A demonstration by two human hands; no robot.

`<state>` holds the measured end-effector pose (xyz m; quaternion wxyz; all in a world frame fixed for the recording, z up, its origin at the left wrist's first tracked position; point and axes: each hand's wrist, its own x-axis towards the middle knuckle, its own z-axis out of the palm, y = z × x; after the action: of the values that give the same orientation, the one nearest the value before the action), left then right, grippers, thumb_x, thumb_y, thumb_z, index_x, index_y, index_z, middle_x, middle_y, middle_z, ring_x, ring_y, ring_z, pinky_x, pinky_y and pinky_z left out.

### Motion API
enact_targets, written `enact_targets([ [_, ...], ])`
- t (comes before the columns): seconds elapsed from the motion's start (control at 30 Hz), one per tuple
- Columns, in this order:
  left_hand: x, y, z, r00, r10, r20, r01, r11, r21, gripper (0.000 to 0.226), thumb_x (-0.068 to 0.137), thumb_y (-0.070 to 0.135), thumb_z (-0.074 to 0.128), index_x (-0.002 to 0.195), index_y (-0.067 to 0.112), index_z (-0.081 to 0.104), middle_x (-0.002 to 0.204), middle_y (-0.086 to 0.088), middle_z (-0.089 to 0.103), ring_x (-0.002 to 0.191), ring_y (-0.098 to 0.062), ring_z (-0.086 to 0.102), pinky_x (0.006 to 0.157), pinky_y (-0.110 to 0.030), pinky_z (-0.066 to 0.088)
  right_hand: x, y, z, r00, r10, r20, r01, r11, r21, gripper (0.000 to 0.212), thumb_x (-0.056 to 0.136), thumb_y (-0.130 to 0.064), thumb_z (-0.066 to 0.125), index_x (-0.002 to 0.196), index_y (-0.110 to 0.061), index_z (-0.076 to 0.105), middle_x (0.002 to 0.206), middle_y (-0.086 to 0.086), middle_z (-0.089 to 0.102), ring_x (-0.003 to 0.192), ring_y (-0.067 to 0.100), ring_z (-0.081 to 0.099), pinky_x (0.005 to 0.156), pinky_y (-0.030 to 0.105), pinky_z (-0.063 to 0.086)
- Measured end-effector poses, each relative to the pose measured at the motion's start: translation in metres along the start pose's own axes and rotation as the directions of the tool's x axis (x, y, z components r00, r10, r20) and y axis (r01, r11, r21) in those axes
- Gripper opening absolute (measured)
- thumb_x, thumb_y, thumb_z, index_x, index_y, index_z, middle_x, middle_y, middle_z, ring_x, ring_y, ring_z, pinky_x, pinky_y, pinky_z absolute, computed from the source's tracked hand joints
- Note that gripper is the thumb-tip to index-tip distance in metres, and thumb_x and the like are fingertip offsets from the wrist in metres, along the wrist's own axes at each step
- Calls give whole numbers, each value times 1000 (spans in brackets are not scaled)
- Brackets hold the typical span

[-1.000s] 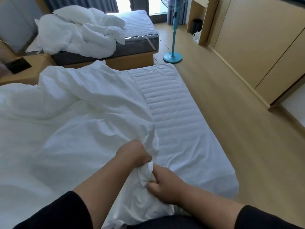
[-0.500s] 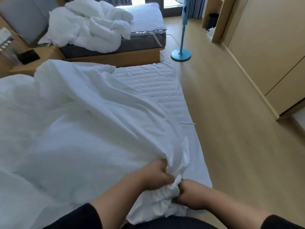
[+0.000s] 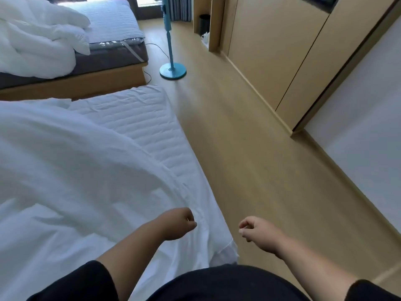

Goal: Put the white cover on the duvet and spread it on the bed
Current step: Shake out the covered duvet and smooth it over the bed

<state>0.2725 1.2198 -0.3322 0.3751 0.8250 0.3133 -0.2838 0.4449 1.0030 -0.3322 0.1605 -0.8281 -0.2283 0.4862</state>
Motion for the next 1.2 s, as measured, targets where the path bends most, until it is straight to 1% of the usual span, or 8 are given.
enact_targets([
  [0.1,27,36,0,1000,-10,6,10,1000,-11,24,95,42,51,107,25,62,101,10,64,93,-11,64,88,-33,53,20,21,-35,1000,-26,-17,27,997,79,11,95,-26,60,103,-25,66,97,-5,70,84,9,66,74,24,52],
  [0.23,78,113,5,999,-36,-28,35,998,-48,23,94,37,50,101,18,62,100,5,66,90,-14,66,88,-37,56,57,73,-111,994,-32,-101,45,991,125,8,94,-27,59,94,-28,68,89,-4,73,85,15,69,81,35,55],
  [0.33,115,182,3,994,-63,-92,53,994,-100,21,94,32,51,96,14,62,97,2,67,88,-17,66,89,-40,56,80,109,-189,996,-36,-79,40,998,53,8,94,-29,59,93,-28,67,88,-4,72,86,17,68,84,37,55],
  [0.43,153,251,-5,997,-56,-45,55,998,-29,20,94,38,53,98,22,64,97,5,66,90,-15,66,87,-36,57,94,138,-268,994,-22,-104,18,999,-37,9,92,-35,58,93,-29,65,89,-10,67,88,13,65,85,35,54],
  [0.63,209,315,-44,998,-61,-24,61,998,21,27,95,42,55,110,22,65,104,4,66,97,-17,65,92,-40,56,140,132,-355,989,-66,-132,50,991,-121,9,93,-33,58,94,-28,65,96,-11,66,93,12,63,86,30,52],
  [0.9,215,238,-100,956,-267,-118,208,906,-370,25,95,40,56,105,19,64,103,1,68,92,-16,68,89,-37,57,221,22,-370,984,-138,108,166,933,-318,6,94,-30,62,93,-27,68,94,-10,68,86,7,63,72,23,50],
  [1.07,243,152,-164,915,-372,-156,240,813,-531,22,92,36,56,103,19,64,102,1,69,92,-15,70,87,-36,57,305,-118,-350,944,-218,249,315,825,-470,8,97,-34,58,99,-28,64,99,-10,66,90,6,63,68,19,47],
  [1.2,266,93,-244,891,-416,-182,230,759,-610,24,93,34,54,105,17,66,104,-1,70,95,-16,70,87,-35,56,362,-247,-333,911,-271,311,403,744,-533,13,98,-33,56,103,-25,65,94,-11,66,89,9,62,77,25,52],
])
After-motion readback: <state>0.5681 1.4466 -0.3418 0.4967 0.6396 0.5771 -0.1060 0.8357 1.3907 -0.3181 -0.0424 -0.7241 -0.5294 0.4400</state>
